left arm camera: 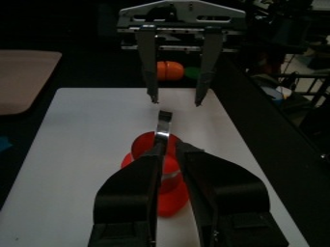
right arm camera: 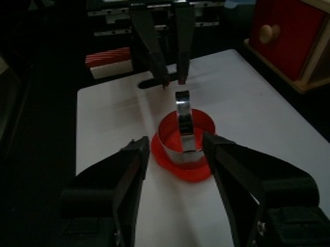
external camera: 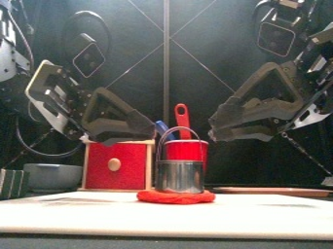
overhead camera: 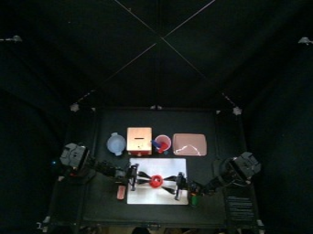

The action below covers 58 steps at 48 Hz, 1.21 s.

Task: Get the cutter from the drawer then cut the dough then place the extra dough in the bowl
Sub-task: Cut the dough

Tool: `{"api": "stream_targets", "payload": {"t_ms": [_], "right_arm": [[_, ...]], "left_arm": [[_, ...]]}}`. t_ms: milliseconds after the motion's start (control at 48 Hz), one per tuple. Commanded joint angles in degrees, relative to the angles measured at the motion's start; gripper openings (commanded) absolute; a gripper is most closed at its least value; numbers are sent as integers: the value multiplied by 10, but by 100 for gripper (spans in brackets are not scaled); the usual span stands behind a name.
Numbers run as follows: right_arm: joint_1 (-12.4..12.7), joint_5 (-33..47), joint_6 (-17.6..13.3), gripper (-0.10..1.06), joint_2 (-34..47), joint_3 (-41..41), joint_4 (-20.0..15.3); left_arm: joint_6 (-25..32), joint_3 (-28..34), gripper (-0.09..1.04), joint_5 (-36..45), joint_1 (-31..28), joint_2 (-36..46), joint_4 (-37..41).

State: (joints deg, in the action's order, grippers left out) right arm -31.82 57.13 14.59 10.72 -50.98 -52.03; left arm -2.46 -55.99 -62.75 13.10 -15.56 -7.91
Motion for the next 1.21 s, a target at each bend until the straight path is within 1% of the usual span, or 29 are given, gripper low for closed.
{"api": "stream_targets", "payload": {"t_ms": [21,104,333,500,750,896,1208], "right_arm": [[4,5,0,83,-12,9,0],[8,5,0,83,-11,10,1],[12,5,0,83,-7,12,1],[18,1,0,83,3,17,2],[19,-3,-3,83,5,19,2],[19,-4,-3,83,5,19,0],[27,-5,-1,83,6,22,3]], "left_arm": [[2,7,74,-3,-1,11,7],[2,11,75,-2,-2,7,18],[3,23,75,1,-6,-5,40],[6,28,75,6,-12,-11,40],[28,18,75,9,-14,-2,30],[28,11,75,9,-15,1,23],[29,26,76,9,-29,-4,36]]}}
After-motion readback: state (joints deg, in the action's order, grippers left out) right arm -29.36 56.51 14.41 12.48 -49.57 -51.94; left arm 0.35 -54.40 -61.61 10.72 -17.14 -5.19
